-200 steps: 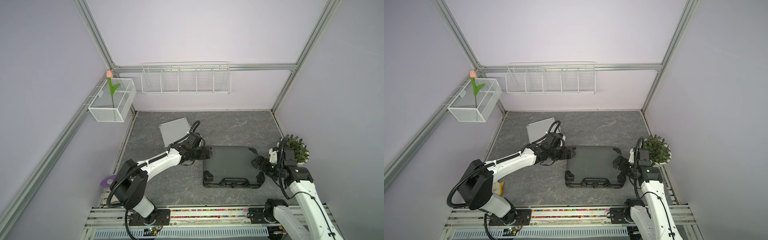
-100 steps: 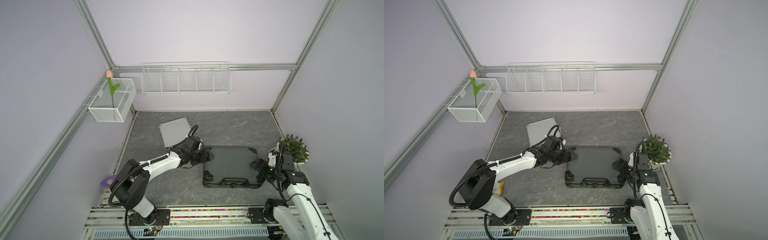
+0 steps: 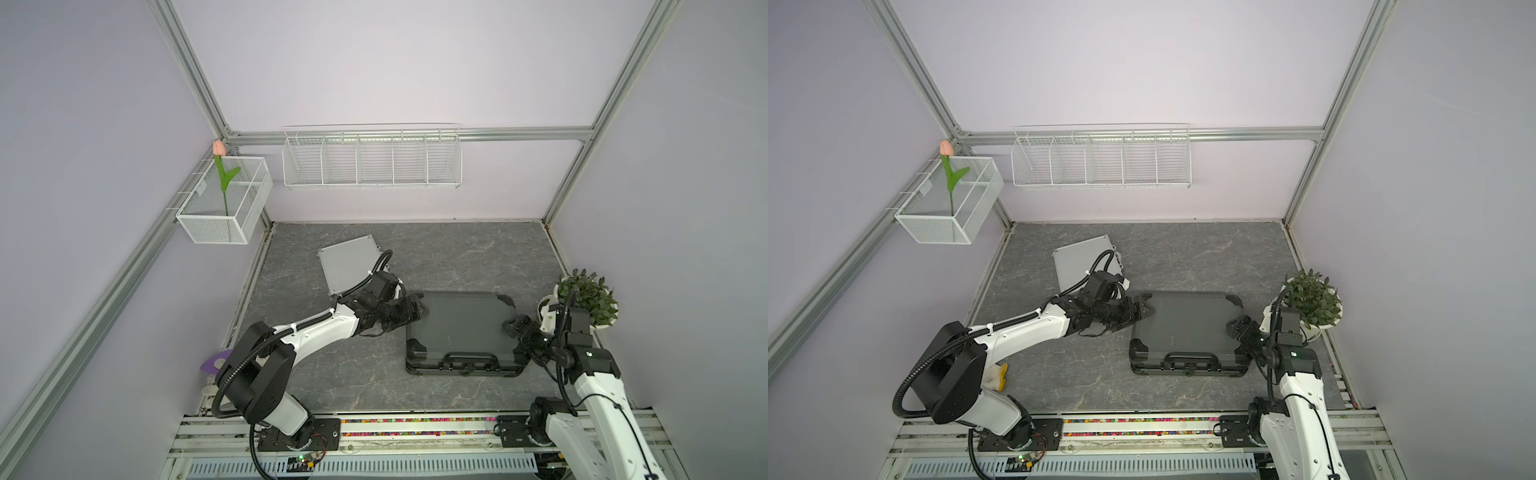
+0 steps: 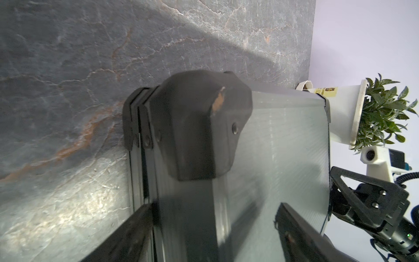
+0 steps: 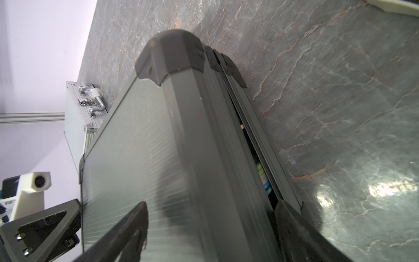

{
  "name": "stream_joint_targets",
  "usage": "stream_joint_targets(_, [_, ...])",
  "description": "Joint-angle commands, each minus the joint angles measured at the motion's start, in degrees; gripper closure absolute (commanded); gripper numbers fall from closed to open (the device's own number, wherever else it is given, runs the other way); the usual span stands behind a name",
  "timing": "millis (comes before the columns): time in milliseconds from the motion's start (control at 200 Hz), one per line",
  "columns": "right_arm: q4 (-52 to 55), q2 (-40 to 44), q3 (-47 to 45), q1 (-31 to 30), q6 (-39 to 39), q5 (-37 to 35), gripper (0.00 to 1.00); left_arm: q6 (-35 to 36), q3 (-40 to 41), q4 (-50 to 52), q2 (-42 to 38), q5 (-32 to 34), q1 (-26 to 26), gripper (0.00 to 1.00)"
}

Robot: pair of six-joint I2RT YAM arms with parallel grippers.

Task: Open the poker set cases
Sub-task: Open the case lid on the poker set case.

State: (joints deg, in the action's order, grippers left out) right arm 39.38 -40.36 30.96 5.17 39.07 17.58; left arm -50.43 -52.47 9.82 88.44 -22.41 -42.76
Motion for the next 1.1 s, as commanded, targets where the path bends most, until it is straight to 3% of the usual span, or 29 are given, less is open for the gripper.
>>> stream_joint_targets(0, [-3.0,1.5,-0.3,-0.5,3.2,7.9,0.11,-1.1,-1.0,-2.0,-2.6,-2.2,-0.1,0.13])
stream_joint_targets(875, [-12.3,3.4,-1.5,-0.5,11.9,15.3,0.07,0.3,-3.2,-1.3,-5.1,-4.7,0.2,0.13])
stream_joint_targets(1095, [-0.9,3.6,1.0,-0.5,2.5,4.1,0.10,3.7,-2.7,3.7,-6.4,-0.3,0.5,0.12])
